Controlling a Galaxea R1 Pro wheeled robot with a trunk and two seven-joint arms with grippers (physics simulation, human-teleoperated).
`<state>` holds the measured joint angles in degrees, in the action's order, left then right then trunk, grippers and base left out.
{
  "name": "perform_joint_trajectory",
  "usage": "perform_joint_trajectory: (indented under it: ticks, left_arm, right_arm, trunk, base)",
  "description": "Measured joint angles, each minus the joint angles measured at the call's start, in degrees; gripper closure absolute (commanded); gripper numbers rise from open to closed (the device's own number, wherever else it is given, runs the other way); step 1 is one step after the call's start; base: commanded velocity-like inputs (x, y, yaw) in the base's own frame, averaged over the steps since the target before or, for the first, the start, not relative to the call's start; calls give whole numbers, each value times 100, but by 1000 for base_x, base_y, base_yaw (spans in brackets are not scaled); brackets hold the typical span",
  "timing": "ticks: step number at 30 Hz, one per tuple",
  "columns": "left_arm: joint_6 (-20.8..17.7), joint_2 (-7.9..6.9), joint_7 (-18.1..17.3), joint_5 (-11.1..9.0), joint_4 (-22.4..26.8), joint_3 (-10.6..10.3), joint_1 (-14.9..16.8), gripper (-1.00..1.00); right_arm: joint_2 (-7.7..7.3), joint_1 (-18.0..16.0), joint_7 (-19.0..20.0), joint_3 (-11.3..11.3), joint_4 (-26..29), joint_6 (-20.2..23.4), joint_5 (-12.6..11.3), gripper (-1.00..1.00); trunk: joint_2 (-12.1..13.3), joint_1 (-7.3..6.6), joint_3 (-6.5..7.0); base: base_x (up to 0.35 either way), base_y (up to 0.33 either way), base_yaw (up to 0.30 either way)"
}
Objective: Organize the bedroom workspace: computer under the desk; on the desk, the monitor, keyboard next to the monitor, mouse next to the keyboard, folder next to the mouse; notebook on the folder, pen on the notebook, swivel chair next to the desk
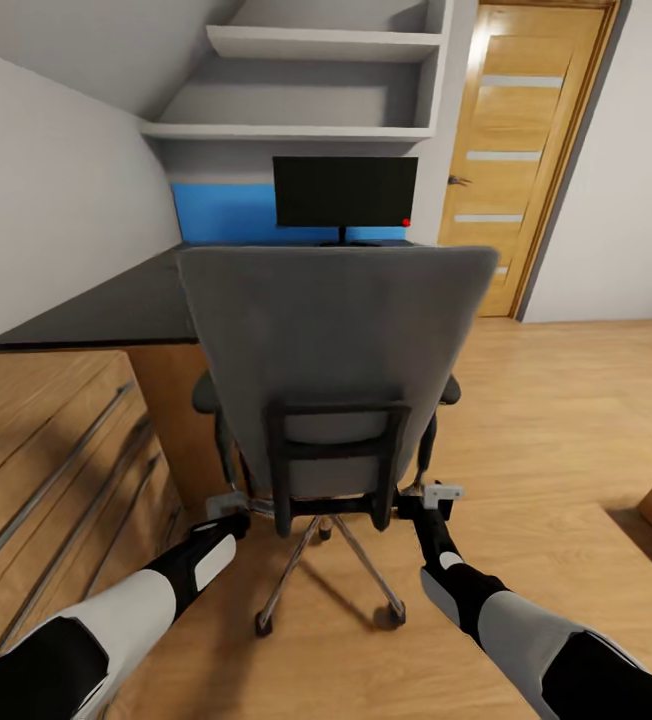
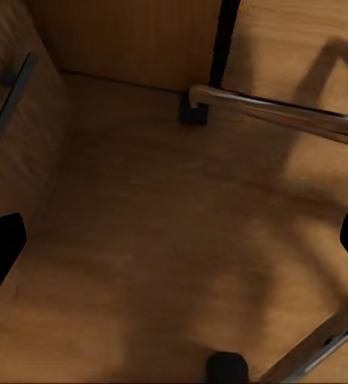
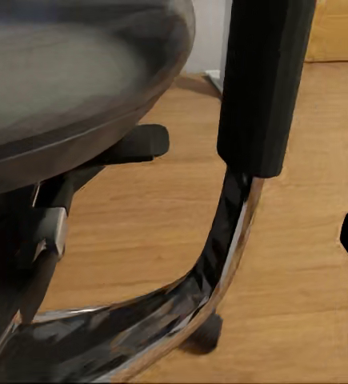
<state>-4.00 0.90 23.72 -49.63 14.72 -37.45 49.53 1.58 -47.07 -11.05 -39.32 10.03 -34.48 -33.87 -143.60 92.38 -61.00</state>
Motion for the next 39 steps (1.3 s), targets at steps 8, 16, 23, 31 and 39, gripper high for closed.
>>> perform_joint_trajectory:
  ticks: [8, 16, 23, 31, 39]
  left_arm:
    - [4, 8, -13, -28, 232, -13, -3, -100]
    - [1, 11, -33, -15, 312, -28, -1, -100]
    - [2, 12, -36, -15, 315, -27, 0, -100]
    - [2, 8, -35, -24, 311, -19, -1, -100]
    - [29, 10, -30, -26, 316, -15, -1, -100]
  right_arm:
    - [0, -2, -36, 148, -4, -31, -96, -100]
    - [9, -1, 1, -18, -2, 1, 14, -100]
    - [14, 0, 1, -25, -1, 2, 15, -100]
    - [18, 0, 1, -33, 0, 3, 22, -100]
    - [28, 1, 2, -36, 1, 5, 23, -100]
  trunk:
    - [1, 3, 0]
    - [0, 3, 0]
    - [0, 3, 0]
    - [1, 3, 0]
    - [0, 0, 0]
  base:
    - [86, -85, -141]
    - [-22, -242, -4]
    - [-23, -173, 0]
    - [-123, -143, 0]
    - [149, 17, 0]
